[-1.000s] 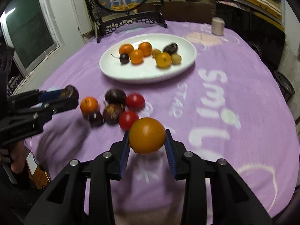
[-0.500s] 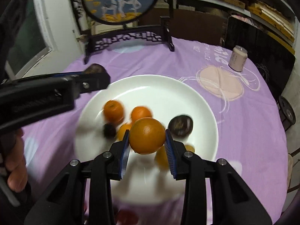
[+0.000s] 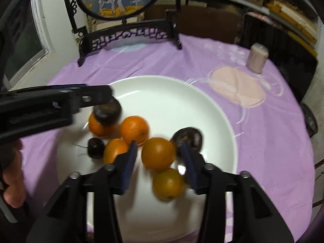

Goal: Organize fruits
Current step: 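Release both fruits on the plate and move both tools back to the pile, then place an orange with the left tool while the right places a red tomato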

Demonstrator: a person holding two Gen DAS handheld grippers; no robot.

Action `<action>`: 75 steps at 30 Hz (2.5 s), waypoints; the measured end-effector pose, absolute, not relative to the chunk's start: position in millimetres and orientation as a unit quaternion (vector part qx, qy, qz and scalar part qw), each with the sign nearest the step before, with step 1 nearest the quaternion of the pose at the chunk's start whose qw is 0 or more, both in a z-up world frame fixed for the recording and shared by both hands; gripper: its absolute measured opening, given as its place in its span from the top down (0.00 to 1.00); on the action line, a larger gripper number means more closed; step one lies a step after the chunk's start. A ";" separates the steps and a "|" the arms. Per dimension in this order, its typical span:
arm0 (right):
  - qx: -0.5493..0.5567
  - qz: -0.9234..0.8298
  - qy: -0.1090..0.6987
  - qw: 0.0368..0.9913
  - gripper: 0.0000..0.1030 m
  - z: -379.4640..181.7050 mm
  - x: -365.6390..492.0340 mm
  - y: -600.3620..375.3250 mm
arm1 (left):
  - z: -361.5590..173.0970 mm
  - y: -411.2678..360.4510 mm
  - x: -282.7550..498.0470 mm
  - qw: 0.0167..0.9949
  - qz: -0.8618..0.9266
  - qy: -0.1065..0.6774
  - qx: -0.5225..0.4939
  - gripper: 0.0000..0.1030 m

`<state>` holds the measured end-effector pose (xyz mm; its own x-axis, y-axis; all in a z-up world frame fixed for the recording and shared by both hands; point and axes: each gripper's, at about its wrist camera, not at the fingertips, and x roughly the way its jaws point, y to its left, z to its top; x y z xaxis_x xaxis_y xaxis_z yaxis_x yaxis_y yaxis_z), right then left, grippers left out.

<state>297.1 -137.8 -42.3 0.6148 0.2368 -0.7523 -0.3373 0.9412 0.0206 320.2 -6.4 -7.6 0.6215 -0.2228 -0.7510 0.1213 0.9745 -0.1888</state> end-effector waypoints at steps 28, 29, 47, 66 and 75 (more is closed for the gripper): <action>-0.034 0.202 0.452 0.868 0.47 -68.0 109.3 -160.5 | -56.2 47.0 89.5 0.899 -0.121 0.420 -0.032 0.27; -0.036 0.197 0.454 0.868 0.47 -70.0 110.7 -159.3 | -56.7 47.9 89.3 0.898 -0.121 0.422 -0.030 0.26; -0.040 0.181 0.452 0.873 0.71 -75.3 116.6 -170.0 | -84.9 9.3 111.4 0.876 -0.135 0.462 0.032 0.25; -0.004 0.192 0.438 0.878 0.71 -60.4 102.1 -190.5 | -58.4 -7.5 112.6 0.886 -0.153 0.437 0.018 0.64; -0.011 0.204 0.444 0.872 0.71 -59.2 114.8 -177.5 | -50.3 -3.9 118.9 0.888 -0.155 0.433 0.014 0.64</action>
